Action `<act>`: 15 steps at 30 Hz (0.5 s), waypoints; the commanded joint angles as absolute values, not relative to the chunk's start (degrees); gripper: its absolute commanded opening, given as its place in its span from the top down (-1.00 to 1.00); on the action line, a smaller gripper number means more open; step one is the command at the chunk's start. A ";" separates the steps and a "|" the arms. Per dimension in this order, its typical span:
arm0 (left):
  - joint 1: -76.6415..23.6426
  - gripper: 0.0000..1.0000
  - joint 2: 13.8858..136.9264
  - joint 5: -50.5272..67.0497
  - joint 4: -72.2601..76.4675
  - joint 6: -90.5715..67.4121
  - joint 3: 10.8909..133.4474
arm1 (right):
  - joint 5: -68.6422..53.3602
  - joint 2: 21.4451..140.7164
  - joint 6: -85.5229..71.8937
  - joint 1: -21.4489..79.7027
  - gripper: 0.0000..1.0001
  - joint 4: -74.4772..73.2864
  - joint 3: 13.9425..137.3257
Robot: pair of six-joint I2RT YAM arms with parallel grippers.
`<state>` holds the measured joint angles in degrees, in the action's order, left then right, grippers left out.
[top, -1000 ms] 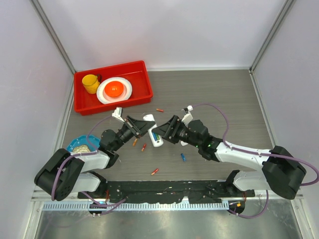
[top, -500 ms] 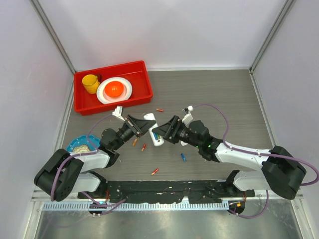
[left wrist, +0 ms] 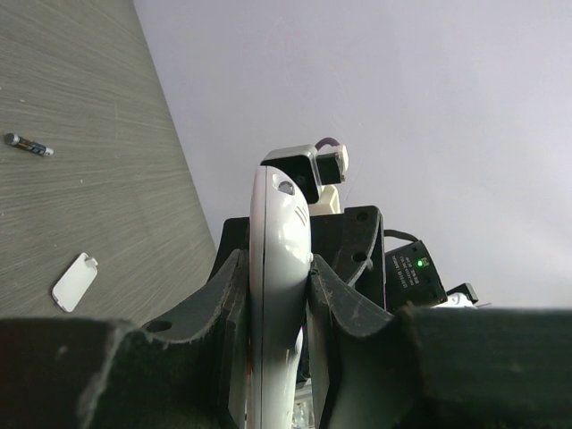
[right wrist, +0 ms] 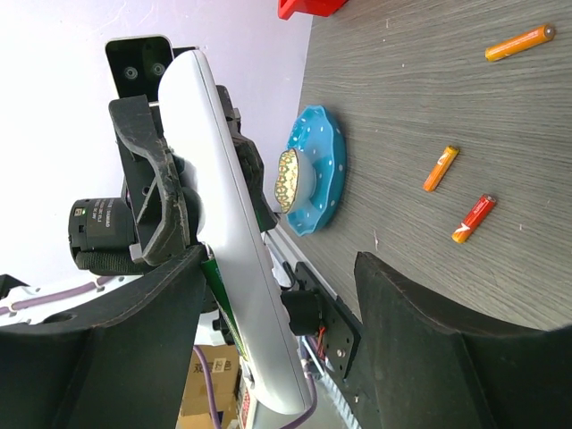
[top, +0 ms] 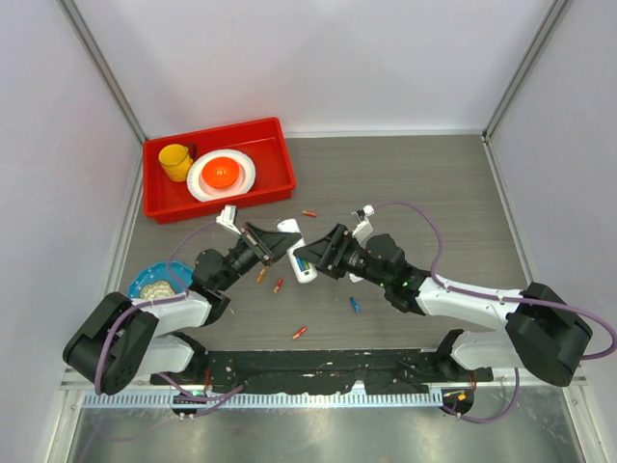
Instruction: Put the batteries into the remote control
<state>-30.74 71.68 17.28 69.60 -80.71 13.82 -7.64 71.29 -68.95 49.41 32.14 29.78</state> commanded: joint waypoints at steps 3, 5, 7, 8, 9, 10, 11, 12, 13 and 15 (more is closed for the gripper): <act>-30.41 1.00 69.43 13.97 88.51 -82.53 17.23 | -8.44 71.81 -67.50 49.40 -0.49 27.60 28.74; -30.41 1.00 69.35 13.80 88.59 -82.88 17.05 | -8.35 71.63 -66.97 49.39 -0.51 26.90 29.27; -30.41 1.00 69.08 13.45 88.59 -82.97 16.96 | -8.35 71.63 -66.80 49.39 -0.54 26.46 29.53; -30.50 0.99 68.65 13.36 88.59 -82.97 16.96 | -8.44 71.72 -66.62 49.39 -0.54 26.37 29.71; -30.41 1.00 68.47 13.27 88.59 -83.06 16.96 | -8.44 71.81 -66.53 49.31 -0.54 26.28 29.71; -30.50 1.00 68.38 13.27 88.59 -83.06 17.05 | -8.52 71.89 -66.45 49.31 -0.54 26.11 29.62; -30.41 1.00 68.20 13.27 88.59 -83.14 17.14 | -8.53 71.98 -66.27 49.22 -0.54 26.19 29.71; -30.50 1.00 67.94 13.18 88.59 -83.32 17.23 | -8.70 72.07 -66.27 49.22 -0.55 26.10 29.79; -30.41 1.00 67.85 13.27 88.59 -83.32 17.23 | -8.79 72.16 -66.01 49.04 -0.55 26.02 29.88; -30.41 1.00 68.20 13.53 88.59 -83.23 17.23 | -9.22 72.33 -65.57 49.04 -0.56 26.02 30.14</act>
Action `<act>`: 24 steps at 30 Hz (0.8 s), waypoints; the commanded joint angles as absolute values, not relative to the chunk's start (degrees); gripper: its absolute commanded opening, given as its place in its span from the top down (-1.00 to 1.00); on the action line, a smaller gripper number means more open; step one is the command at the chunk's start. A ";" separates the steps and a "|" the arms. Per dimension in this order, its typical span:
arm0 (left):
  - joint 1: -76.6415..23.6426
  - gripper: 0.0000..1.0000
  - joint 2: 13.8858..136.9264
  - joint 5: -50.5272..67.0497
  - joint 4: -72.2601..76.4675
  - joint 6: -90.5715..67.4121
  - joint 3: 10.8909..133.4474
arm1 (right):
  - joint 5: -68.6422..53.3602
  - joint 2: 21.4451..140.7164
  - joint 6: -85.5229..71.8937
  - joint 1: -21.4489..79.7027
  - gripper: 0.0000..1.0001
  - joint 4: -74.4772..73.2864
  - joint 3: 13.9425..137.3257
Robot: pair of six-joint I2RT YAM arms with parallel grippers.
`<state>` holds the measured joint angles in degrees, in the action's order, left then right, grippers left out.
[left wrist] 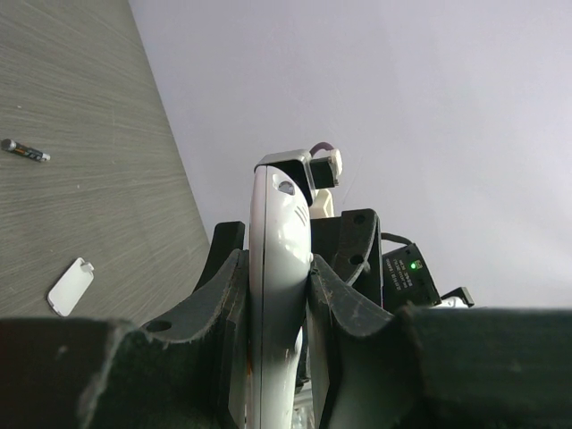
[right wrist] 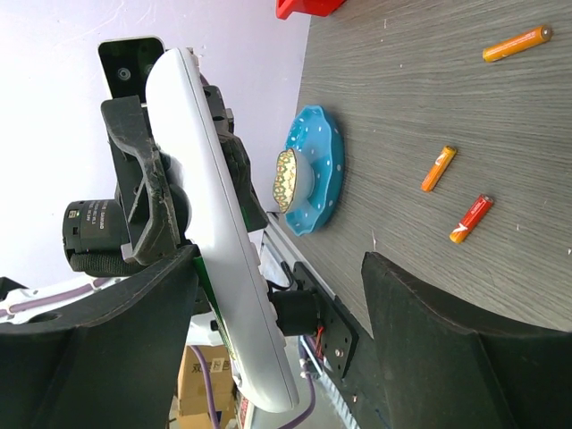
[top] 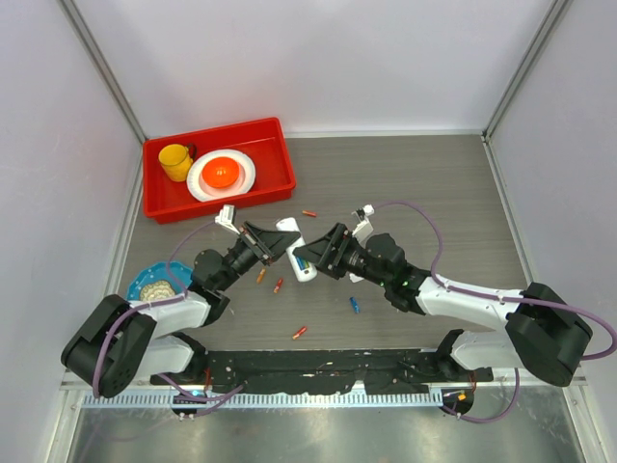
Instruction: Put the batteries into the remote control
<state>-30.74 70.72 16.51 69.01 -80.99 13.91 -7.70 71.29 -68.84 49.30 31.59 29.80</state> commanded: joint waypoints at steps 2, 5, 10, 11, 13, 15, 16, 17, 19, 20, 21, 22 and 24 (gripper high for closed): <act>-30.41 1.00 69.08 14.23 88.59 -83.23 17.05 | -9.32 72.16 -65.04 48.96 -0.56 24.97 31.46; -30.41 0.99 71.54 15.55 88.59 -83.67 16.53 | -9.32 71.81 -63.64 48.87 -0.61 22.42 34.01; -30.41 1.00 74.09 16.00 88.59 -83.58 15.21 | -9.23 71.19 -61.80 48.69 -0.64 19.61 37.52; -30.41 1.00 74.70 16.26 88.59 -83.41 15.21 | -9.05 71.02 -61.44 48.60 -0.65 19.25 37.96; -30.41 1.00 75.14 16.61 88.59 -83.32 15.29 | -8.97 70.93 -60.82 48.60 -0.66 18.29 39.19; -30.41 0.99 75.76 16.87 88.59 -83.41 15.29 | -8.96 70.75 -59.86 48.52 -0.66 17.67 39.99; -30.41 1.00 75.76 16.87 88.59 -83.41 15.38 | -8.96 70.66 -59.51 48.60 -0.67 17.06 40.77; -30.41 1.00 75.76 16.96 88.59 -83.32 15.38 | -8.96 70.58 -58.81 48.52 -0.66 16.79 41.13; -30.41 0.99 76.11 17.05 88.59 -83.32 15.29 | -8.88 70.31 -58.01 48.43 -0.67 15.83 42.09; -30.41 1.00 76.11 17.05 88.59 -83.32 15.21 | -8.79 69.88 -57.31 48.43 -0.67 15.47 42.45; -30.41 0.99 76.11 17.05 88.59 -83.41 15.29 | -8.62 69.79 -56.78 48.43 -0.67 15.21 42.71; -30.50 1.00 76.03 17.05 88.59 -83.32 15.29 | -8.44 69.52 -56.26 48.43 -0.67 14.33 43.15; -30.50 1.00 75.85 17.14 88.59 -83.49 15.29 | -8.09 68.56 -54.33 48.25 -0.66 13.28 43.50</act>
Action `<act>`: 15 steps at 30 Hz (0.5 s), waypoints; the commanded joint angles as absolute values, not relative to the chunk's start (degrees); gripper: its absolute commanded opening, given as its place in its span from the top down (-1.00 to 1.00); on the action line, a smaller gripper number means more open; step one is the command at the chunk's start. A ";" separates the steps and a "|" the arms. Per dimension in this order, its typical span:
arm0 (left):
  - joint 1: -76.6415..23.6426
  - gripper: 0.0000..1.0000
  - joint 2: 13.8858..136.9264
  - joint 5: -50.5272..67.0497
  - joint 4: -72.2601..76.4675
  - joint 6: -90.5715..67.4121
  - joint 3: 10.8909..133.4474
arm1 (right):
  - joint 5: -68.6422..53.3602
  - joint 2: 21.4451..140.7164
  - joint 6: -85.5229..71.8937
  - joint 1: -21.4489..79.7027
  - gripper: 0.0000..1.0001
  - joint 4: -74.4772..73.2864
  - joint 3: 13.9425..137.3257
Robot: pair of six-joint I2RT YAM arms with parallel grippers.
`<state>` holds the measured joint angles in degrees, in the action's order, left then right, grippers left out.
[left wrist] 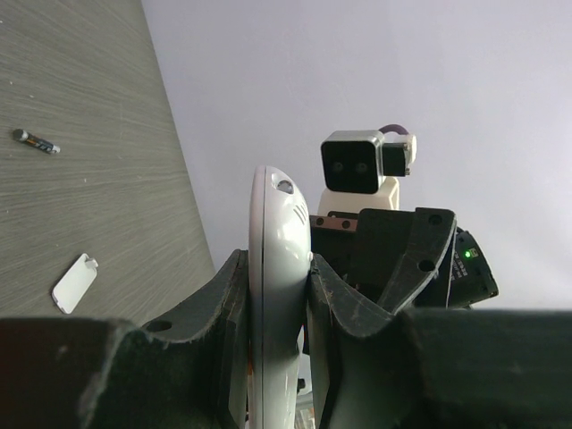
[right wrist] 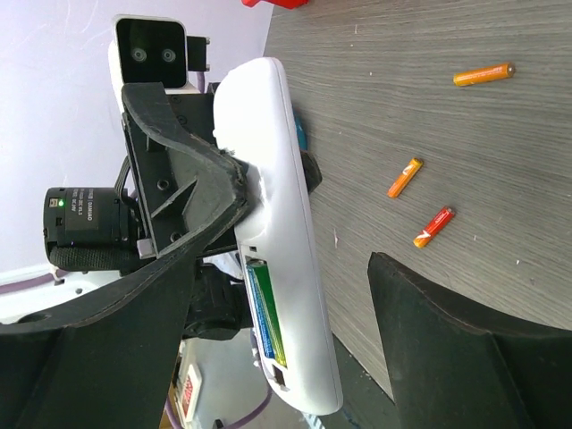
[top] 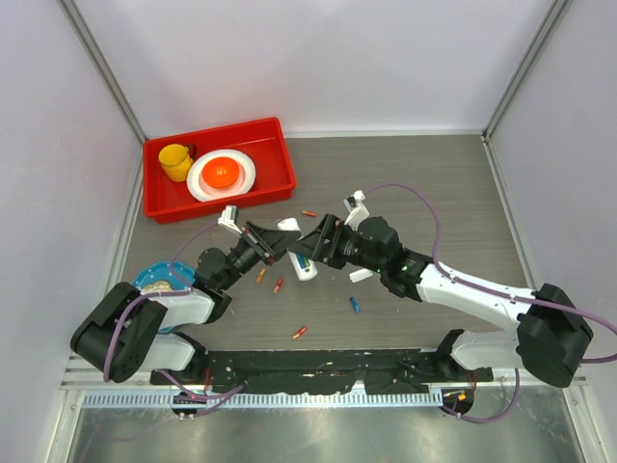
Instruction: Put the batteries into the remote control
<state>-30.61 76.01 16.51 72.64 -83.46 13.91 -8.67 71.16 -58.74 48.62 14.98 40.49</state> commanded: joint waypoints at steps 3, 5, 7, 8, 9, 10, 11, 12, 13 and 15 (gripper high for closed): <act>-30.41 1.00 75.32 16.96 88.59 -83.67 15.29 | -7.82 66.98 -52.04 48.08 -0.60 11.43 43.33; -30.41 1.00 75.06 17.05 88.59 -83.76 15.29 | -7.82 66.27 -51.42 47.64 -0.57 10.72 42.46; -30.41 0.99 74.71 17.14 88.51 -83.93 15.38 | -8.26 64.87 -51.24 46.94 -0.56 11.33 40.96; -30.41 1.00 74.62 17.05 88.59 -84.11 15.47 | -8.44 64.43 -51.24 46.93 -0.55 11.86 40.44; -30.41 1.00 74.53 17.05 88.59 -84.02 15.47 | -8.70 63.73 -51.59 46.76 -0.54 12.91 39.39; -30.41 1.00 74.44 17.05 88.59 -84.11 15.47 | -8.96 63.55 -51.77 46.50 -0.54 13.44 39.11; -30.41 0.99 74.36 17.05 88.59 -84.20 15.56 | -9.14 63.28 -52.03 46.41 -0.54 13.88 38.76; -30.41 1.00 74.44 17.05 88.59 -84.29 15.56 | -9.23 63.19 -52.21 46.23 -0.54 14.93 38.15; -30.50 0.99 74.36 17.05 88.59 -84.20 15.56 | -9.32 63.28 -53.08 45.97 -0.53 15.38 37.88; -30.41 0.99 74.35 17.05 88.59 -84.29 15.64 | -10.37 63.72 -53.87 45.62 -0.52 17.04 37.27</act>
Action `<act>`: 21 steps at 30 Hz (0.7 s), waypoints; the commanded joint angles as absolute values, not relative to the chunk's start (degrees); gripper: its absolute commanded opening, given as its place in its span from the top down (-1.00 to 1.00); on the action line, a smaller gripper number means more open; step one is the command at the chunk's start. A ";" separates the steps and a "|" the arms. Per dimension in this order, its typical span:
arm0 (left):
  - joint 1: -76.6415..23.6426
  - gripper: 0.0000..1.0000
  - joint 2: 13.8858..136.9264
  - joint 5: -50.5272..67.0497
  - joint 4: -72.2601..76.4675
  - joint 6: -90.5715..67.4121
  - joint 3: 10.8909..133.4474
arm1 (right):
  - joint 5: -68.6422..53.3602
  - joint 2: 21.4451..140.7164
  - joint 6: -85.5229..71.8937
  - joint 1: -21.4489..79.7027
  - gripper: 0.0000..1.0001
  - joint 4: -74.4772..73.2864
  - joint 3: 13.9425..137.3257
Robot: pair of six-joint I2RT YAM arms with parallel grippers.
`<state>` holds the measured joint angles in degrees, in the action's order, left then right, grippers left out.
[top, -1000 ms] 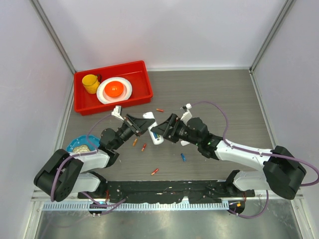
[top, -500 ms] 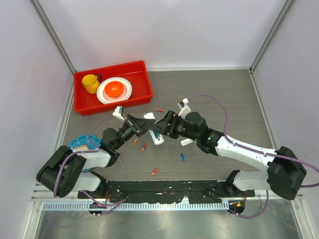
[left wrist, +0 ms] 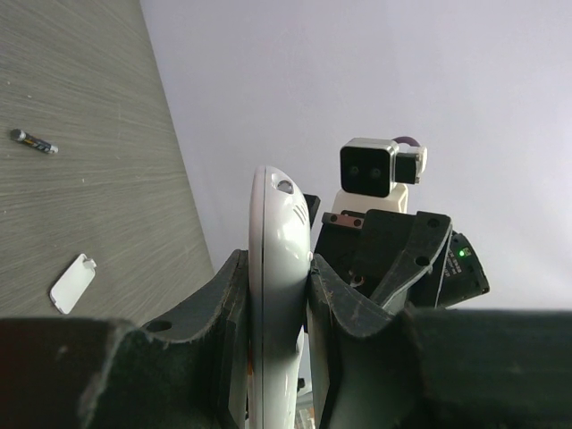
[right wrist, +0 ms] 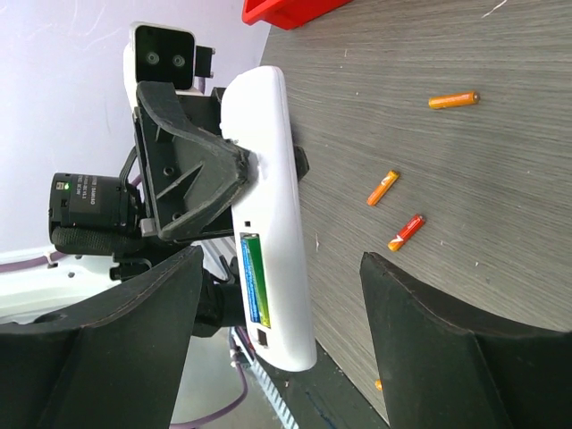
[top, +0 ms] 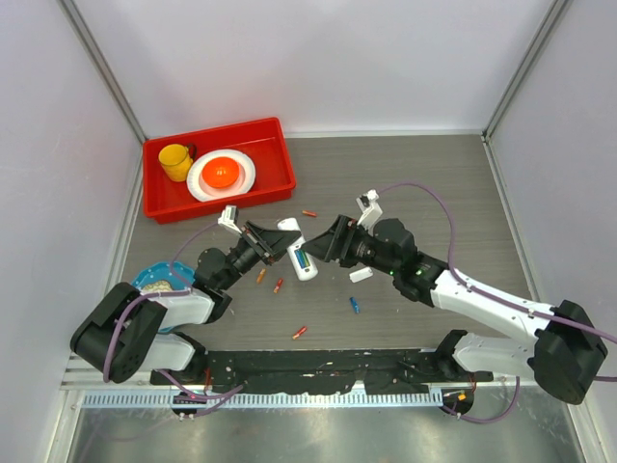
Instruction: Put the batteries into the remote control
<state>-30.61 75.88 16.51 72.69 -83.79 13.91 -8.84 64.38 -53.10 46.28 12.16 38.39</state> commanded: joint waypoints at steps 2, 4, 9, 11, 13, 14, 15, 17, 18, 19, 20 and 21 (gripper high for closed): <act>-30.41 0.99 74.00 17.05 88.59 -84.37 15.73 | -11.42 64.51 -55.54 45.44 -0.51 18.62 36.74; -30.41 1.00 73.74 16.96 88.59 -84.37 15.82 | -11.95 65.04 -56.33 45.44 -0.49 20.39 36.21; -30.41 0.99 72.86 16.88 88.59 -84.64 16.00 | -12.57 66.18 -56.95 45.35 -0.44 21.88 35.51; -30.41 1.00 72.69 16.96 88.59 -84.64 16.00 | -12.66 66.36 -57.04 45.35 -0.43 21.80 35.51; -30.41 1.00 72.42 16.96 88.59 -84.81 16.17 | -12.66 66.71 -57.22 45.35 -0.40 22.15 35.42; -30.41 1.00 72.42 16.88 88.59 -84.81 16.26 | -12.57 66.71 -57.22 45.35 -0.39 22.15 35.33; -30.41 1.00 72.25 16.88 88.59 -84.99 16.26 | -12.57 66.88 -57.39 45.35 -0.38 22.32 35.16; -30.41 1.00 71.98 16.88 88.59 -85.08 16.43 | -12.57 67.06 -57.57 45.35 -0.35 22.59 34.89; -30.41 1.00 71.98 16.79 88.59 -84.99 16.44 | -12.57 67.15 -57.66 45.18 -0.35 23.02 34.72; -30.41 0.99 71.72 16.79 88.59 -85.25 16.35 | -12.66 67.32 -57.74 45.26 -0.32 23.20 34.72; -30.41 1.00 71.72 16.87 88.59 -85.34 16.52 | -12.57 67.41 -57.66 45.35 -0.30 23.29 34.63; -30.41 1.00 71.72 16.87 88.59 -85.34 16.61 | -12.66 67.59 -57.74 45.26 -0.29 23.38 34.63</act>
<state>-30.61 73.63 16.49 72.99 -84.12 14.13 -12.14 66.92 -57.43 45.56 20.18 34.87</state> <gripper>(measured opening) 0.300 0.658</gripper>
